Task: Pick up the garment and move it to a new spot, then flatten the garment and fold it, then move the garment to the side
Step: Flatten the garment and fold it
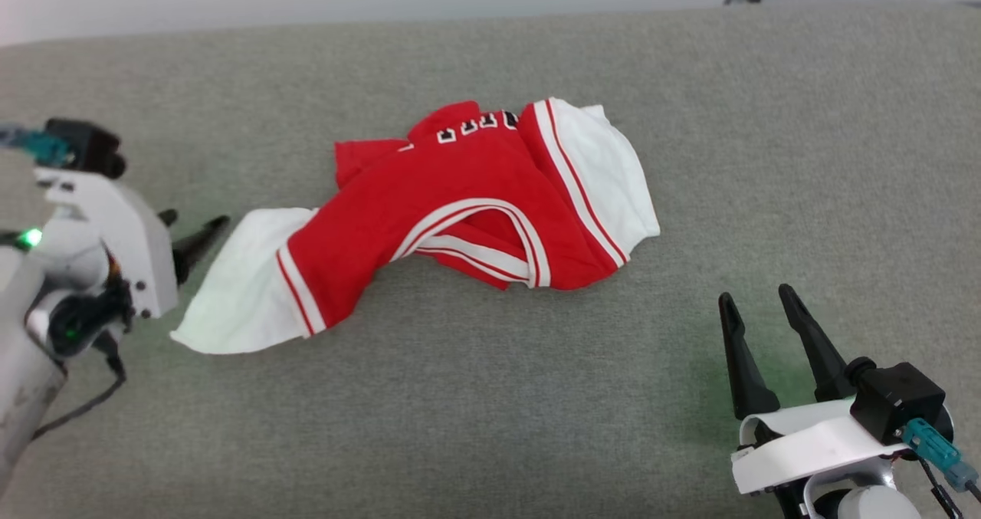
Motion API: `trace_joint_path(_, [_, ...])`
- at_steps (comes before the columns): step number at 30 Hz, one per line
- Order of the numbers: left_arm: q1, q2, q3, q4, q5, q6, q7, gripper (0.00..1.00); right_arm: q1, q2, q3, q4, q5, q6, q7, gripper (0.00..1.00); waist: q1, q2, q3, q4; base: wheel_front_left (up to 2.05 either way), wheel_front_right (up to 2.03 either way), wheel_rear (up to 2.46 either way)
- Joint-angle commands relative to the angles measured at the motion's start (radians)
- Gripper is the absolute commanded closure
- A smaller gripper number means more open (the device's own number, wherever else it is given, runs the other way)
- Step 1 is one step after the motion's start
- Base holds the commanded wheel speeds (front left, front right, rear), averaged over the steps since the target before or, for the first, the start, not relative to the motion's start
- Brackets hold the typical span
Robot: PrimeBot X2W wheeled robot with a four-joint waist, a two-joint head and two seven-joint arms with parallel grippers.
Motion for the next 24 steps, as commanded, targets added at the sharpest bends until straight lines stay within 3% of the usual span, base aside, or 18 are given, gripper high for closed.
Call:
trace_joint_path(1, [-0.022,-0.002,-0.008,0.004,-0.014,-0.004,0.027,0.00,-0.012,0.001,-0.002,0.004,0.001,0.000,-0.007,0.00,-0.0001,-0.0001,0.032,-0.028,0.00,0.00,0.00])
trace_joint_path(10, [-0.114,-0.013,-0.088,0.068,-0.050,-0.003,0.183,0.00,-0.041,0.002,0.008,0.024,0.010,0.000,-0.025,0.00,-0.0001,-0.0001,0.079,-0.068,0.00,0.00,0.00])
trace_joint_path(15, [-0.116,-0.012,-0.113,0.060,-0.089,-0.004,0.202,0.00,-0.042,0.003,0.002,0.032,0.010,0.000,-0.033,0.00,-0.0001,-0.0001,0.082,-0.066,0.00,0.00,0.00])
trace_joint_path(16, [-0.116,-0.012,-0.117,0.054,-0.094,-0.004,0.197,0.49,-0.044,0.003,0.001,0.033,0.010,0.000,-0.034,0.00,-0.0001,-0.0001,0.082,-0.065,0.00,0.00,0.00])
trace_joint_path(18, [-0.125,-0.004,-0.115,0.047,-0.094,-0.003,0.156,1.00,-0.050,0.003,0.001,0.035,0.011,0.000,-0.035,0.00,-0.0001,-0.0001,0.083,-0.060,0.00,0.00,0.00])
trace_joint_path(24, [-0.164,0.018,-0.113,0.113,-0.050,-0.003,0.007,1.00,-0.058,0.003,0.002,0.041,0.009,0.000,-0.038,0.00,-0.0001,-0.0001,0.076,-0.047,0.00,0.00,0.00])
